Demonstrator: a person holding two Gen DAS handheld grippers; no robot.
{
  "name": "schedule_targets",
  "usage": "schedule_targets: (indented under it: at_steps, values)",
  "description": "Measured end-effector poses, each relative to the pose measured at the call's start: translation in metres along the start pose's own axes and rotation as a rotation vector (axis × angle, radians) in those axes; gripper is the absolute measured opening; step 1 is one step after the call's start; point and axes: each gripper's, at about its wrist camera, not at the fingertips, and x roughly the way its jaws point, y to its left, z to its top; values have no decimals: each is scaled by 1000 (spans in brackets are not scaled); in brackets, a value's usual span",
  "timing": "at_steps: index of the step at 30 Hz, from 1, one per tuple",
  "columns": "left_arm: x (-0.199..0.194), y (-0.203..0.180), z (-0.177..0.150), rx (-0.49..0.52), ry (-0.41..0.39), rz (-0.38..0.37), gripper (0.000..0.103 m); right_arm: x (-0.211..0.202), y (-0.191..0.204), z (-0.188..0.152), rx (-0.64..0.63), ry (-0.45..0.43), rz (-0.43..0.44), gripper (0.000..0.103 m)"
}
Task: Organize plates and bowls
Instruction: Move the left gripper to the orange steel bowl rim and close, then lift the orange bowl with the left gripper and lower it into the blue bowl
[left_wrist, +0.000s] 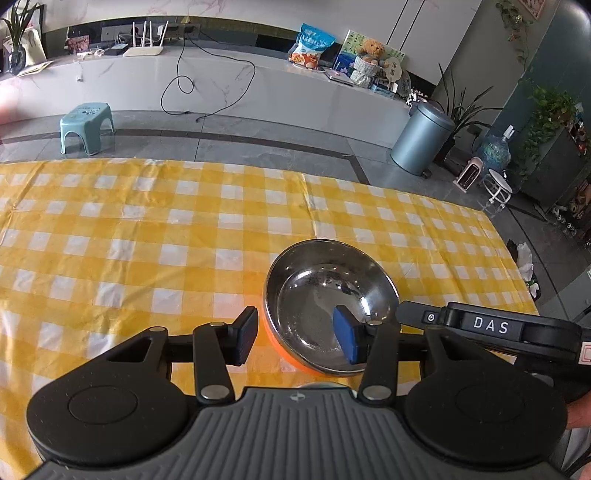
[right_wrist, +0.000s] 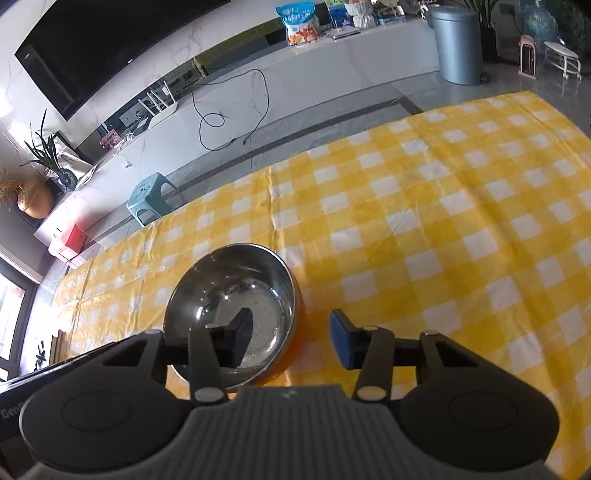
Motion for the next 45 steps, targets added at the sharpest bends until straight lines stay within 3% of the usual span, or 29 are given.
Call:
schedule_targets:
  at_steps: [6, 16, 24, 35, 45]
  values:
    - [33, 8, 3, -24, 68, 18, 52, 23, 10, 3, -29, 46, 6, 33]
    - [58, 9, 5, -26, 124, 46, 24, 44, 5, 1, -26, 96, -52, 23]
    - [56, -2, 5, 32, 113, 91, 13, 45, 5, -2, -29, 103, -53, 15]
    - [13, -16, 7, 72, 38, 101, 13, 9, 5, -4, -17, 39, 1, 13]
    - [-58, -35, -18, 77, -48, 88, 13, -62, 8, -30, -7, -15, 74, 13]
